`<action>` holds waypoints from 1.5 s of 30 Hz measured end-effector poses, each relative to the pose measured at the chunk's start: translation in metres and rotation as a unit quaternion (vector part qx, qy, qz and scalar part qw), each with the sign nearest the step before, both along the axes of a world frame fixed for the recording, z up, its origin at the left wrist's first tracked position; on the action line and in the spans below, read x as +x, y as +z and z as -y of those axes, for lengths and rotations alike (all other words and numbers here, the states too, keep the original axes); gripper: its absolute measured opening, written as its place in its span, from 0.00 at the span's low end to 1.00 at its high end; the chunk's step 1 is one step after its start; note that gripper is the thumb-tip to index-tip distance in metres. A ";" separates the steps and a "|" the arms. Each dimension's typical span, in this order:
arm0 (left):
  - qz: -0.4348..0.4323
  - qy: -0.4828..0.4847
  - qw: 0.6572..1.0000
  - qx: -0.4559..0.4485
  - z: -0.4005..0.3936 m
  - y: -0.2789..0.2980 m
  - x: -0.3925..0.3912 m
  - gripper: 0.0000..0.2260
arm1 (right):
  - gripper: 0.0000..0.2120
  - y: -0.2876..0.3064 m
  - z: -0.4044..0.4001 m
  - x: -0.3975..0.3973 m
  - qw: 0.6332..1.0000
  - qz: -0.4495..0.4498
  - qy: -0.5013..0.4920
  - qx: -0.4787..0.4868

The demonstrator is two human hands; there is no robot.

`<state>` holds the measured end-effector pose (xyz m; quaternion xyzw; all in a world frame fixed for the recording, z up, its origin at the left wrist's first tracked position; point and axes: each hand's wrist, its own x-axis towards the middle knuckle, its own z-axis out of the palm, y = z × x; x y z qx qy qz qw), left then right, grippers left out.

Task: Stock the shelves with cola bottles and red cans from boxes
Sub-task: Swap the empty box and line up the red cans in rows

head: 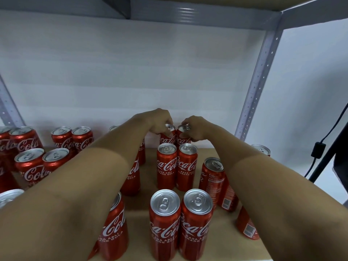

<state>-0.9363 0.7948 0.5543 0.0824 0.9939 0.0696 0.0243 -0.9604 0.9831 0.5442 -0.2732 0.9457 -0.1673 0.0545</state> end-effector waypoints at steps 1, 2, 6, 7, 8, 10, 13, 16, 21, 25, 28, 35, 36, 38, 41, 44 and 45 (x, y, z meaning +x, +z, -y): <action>-0.001 -0.001 1.000 0.001 -0.001 0.001 0.001 0.23 | 0.21 0.000 0.000 -0.001 1.000 0.005 -0.001 0.000; -0.002 0.001 1.000 0.000 -0.002 0.002 0.001 0.25 | 0.22 0.000 0.000 -0.001 1.000 0.006 -0.002 0.002; 0.022 0.025 0.999 0.022 -0.005 0.003 0.001 0.31 | 0.34 0.001 0.000 -0.001 1.000 0.021 0.001 0.002; 0.024 0.027 0.999 0.020 -0.006 0.003 0.001 0.33 | 0.37 0.002 -0.001 0.000 1.000 0.024 0.005 0.005; 0.021 0.028 0.999 0.014 -0.007 0.002 0.001 0.35 | 0.38 0.004 -0.003 0.000 1.000 0.020 0.009 0.013; 0.008 0.024 1.000 0.012 -0.010 0.002 0.001 0.36 | 0.38 0.007 -0.010 0.000 1.000 0.009 0.016 0.024; -0.029 0.005 0.999 0.036 -0.022 0.005 0.001 0.34 | 0.34 0.021 -0.027 0.005 1.000 0.017 0.009 0.005; -0.071 -0.030 0.995 0.070 -0.045 0.011 0.003 0.30 | 0.27 0.036 -0.051 0.010 1.000 0.003 0.007 0.018; -0.048 -0.120 0.986 0.102 -0.106 0.025 0.008 0.23 | 0.15 0.051 -0.100 0.017 0.997 -0.023 -0.028 0.061; 0.022 -0.138 0.985 0.099 -0.154 0.029 0.011 0.23 | 0.17 0.056 -0.137 0.022 0.984 -0.003 -0.076 0.163; 0.057 -0.140 0.985 0.086 -0.181 0.026 0.014 0.23 | 0.23 0.056 -0.156 0.030 0.977 0.034 -0.098 0.188; 0.039 -0.117 0.992 -0.013 -0.207 0.025 0.020 0.24 | 0.28 0.043 -0.182 0.039 0.975 0.083 -0.160 0.128; 0.042 -0.120 0.992 -0.013 -0.206 0.025 0.021 0.24 | 0.27 0.041 -0.183 0.039 0.976 0.079 -0.165 0.120; 0.044 -0.132 0.990 -0.014 -0.205 0.026 0.021 0.24 | 0.24 0.039 -0.185 0.039 0.977 0.066 -0.158 0.130; 0.031 -0.157 0.987 -0.023 -0.201 0.027 0.019 0.25 | 0.23 0.039 -0.186 0.036 0.981 0.043 -0.129 0.139; 0.034 -0.152 0.988 -0.010 -0.196 0.025 0.017 0.29 | 0.28 0.041 -0.184 0.038 0.984 0.032 -0.109 0.136; 0.037 -0.139 0.990 0.000 -0.196 0.024 0.017 0.31 | 0.30 0.041 -0.183 0.040 0.985 0.040 -0.117 0.122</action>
